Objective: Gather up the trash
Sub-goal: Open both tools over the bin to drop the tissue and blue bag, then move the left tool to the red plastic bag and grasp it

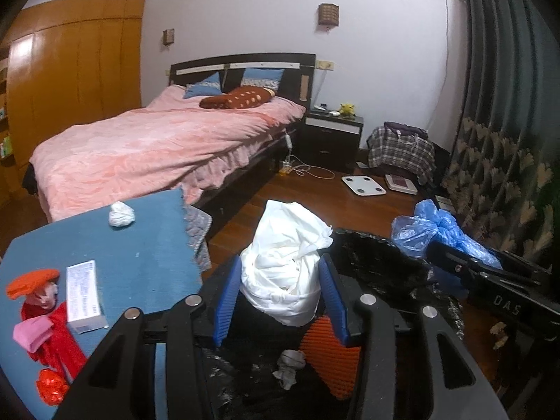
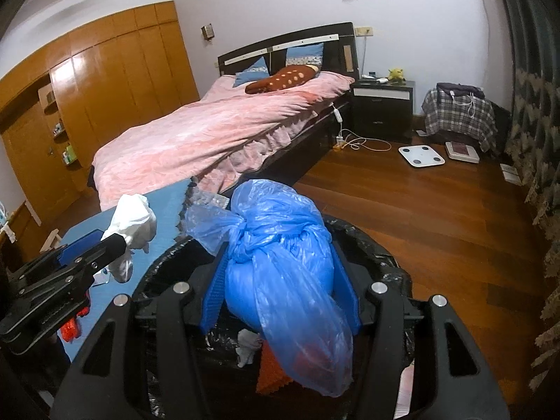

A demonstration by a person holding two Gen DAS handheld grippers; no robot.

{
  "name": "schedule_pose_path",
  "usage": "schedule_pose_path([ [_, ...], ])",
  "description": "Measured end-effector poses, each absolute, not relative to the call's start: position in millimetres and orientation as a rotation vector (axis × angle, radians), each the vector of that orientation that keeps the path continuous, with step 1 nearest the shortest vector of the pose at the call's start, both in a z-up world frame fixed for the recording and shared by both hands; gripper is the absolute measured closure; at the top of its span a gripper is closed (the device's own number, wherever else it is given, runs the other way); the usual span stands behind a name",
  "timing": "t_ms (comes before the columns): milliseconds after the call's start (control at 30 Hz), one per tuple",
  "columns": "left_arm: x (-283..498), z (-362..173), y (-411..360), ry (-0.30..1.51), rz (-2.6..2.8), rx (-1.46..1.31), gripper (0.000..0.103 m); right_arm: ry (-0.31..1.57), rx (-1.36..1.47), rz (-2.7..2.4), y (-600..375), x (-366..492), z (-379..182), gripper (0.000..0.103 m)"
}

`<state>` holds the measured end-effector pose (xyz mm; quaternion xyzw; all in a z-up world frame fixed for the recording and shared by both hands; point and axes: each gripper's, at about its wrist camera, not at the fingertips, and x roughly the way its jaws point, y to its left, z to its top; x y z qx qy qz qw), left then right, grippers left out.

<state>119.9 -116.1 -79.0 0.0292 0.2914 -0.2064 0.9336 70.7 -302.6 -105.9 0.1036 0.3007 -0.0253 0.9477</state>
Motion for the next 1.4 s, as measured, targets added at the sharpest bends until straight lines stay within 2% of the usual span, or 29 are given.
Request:
schedule_pose_path([
  [67,121.9,-80.9,-116.0,0.603,-0.435,0.058,0.051,0.616,0.208,-0.067,-305.6,71.0,-108.4,0.042],
  [300,118.6,-79.0,-106.5,0.597,-0.414,0.06,0.032,0.609,0.204,-0.09,-310.6,71.6,-111.2,0.014],
  [400,116.9,-75.7,-96.4,0.587,-0.394,0.063,0.024,0.601,0.204,-0.088,-306.9,70.6,-110.2,0.009],
  [667,107.2,-68.1,-57.0,0.568,-0.32,0.041,0.017,0.602,0.2,-0.034,-281.0,76.9,-103.0,0.007],
  [1400,64.9,-77.3,93.7,0.568,-0.009,-0.008,0.017,0.619,0.126,0.265,-130.8,91.2,-98.5,0.007],
])
